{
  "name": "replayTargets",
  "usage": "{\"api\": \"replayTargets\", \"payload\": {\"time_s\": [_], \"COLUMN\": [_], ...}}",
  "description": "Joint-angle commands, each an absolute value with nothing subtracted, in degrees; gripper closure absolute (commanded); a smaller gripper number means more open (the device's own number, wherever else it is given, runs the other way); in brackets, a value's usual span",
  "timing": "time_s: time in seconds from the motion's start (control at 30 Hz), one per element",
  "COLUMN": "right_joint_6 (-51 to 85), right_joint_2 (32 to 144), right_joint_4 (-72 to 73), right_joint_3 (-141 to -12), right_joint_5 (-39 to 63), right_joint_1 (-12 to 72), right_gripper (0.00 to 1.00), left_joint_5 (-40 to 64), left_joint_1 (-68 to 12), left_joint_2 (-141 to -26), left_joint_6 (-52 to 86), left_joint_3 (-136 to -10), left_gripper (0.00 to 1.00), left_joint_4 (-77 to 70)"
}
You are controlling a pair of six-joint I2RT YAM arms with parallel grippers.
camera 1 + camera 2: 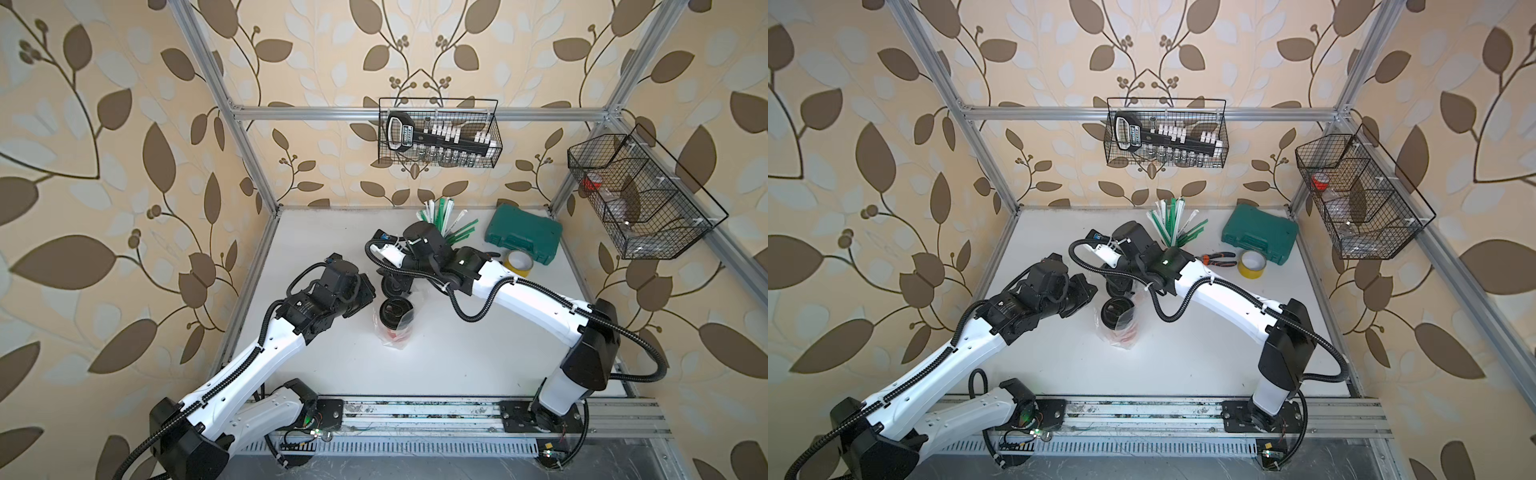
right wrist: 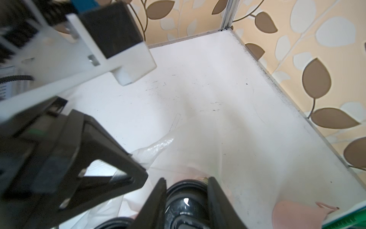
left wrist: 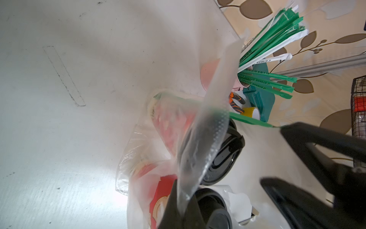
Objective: Pack milk tea into plastic carrier bags
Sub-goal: Place the straw in the plastic carrier bag, then adjust the plastic carrier bag at the center of the board.
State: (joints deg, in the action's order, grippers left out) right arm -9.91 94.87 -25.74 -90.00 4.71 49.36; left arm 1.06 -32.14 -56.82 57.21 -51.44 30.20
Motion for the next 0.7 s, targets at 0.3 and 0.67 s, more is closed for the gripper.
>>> {"api": "replayTargets", "payload": {"time_s": [0.3, 0.67], "right_joint_6": [-2.4, -3.2], "right_joint_2": [82.2, 91.0], "right_joint_4": [-25.1, -28.7], "right_joint_3": [-74.5, -79.7], "right_joint_5": [14.7, 15.7], "right_joint_1": [40.8, 40.9], "right_gripper": [0.27, 0.21], "left_joint_5": [0.7, 1.2], "left_joint_1": [-31.2, -31.2], "left_joint_2": [-56.6, -57.5], "left_joint_6": [57.2, 56.9], "left_joint_3": [-52.0, -52.6], "left_gripper": [1.00, 1.00], "left_joint_4": [28.8, 28.5]}}
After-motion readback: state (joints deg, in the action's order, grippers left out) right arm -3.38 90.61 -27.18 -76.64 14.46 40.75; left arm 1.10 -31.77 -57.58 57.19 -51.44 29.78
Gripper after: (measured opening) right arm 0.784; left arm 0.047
